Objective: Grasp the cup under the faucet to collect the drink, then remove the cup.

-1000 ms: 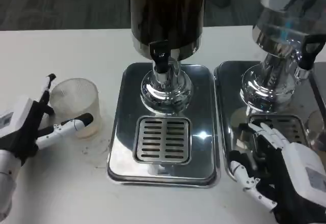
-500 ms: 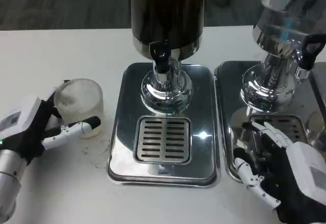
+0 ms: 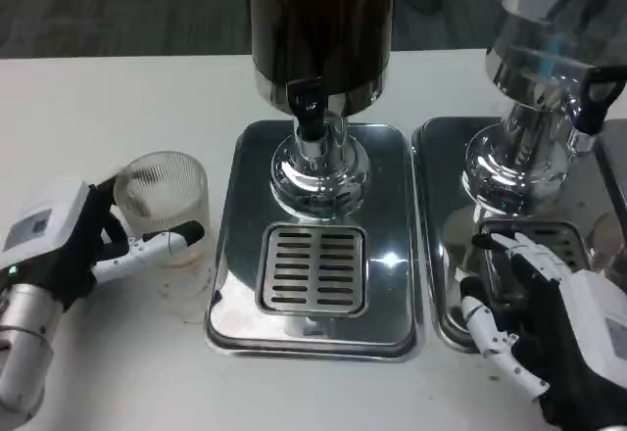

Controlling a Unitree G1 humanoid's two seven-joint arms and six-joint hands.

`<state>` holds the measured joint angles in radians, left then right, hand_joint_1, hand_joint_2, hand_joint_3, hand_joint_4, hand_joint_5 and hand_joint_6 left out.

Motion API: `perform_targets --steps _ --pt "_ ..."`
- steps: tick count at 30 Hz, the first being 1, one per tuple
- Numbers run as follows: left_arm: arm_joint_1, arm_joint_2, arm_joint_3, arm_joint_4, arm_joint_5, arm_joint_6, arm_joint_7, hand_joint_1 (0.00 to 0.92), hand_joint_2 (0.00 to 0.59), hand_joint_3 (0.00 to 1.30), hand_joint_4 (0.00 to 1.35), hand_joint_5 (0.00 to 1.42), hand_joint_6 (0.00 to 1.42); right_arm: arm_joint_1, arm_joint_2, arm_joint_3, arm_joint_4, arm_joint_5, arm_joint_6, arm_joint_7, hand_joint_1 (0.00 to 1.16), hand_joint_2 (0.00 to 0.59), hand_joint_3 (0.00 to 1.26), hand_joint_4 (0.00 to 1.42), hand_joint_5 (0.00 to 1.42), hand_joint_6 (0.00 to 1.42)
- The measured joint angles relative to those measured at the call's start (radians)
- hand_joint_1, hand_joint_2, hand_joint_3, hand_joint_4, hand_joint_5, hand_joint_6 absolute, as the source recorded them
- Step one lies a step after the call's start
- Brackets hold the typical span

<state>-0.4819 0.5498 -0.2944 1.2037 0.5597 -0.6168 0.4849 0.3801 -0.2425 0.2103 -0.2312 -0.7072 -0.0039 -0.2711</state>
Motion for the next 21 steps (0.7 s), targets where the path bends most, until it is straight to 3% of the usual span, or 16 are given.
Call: perform_targets --steps 8,21 --pt "0.0 -0.015 0.001 0.0 0.001 -0.003 0.084 0.162 0.054 0.45 0.69 0.89 1.13 0.002 0.0 -0.005 0.0 0.006 0.0 0.0 0.17 0.439 0.28 0.14 0.13 0.27" --pt "0.009 -0.019 -0.001 0.0 0.009 -0.036 0.174 0.174 0.069 0.57 0.86 1.0 1.3 0.006 -0.001 -0.013 0.0 0.015 0.0 0.01 0.16 0.439 0.28 0.15 0.13 0.27"
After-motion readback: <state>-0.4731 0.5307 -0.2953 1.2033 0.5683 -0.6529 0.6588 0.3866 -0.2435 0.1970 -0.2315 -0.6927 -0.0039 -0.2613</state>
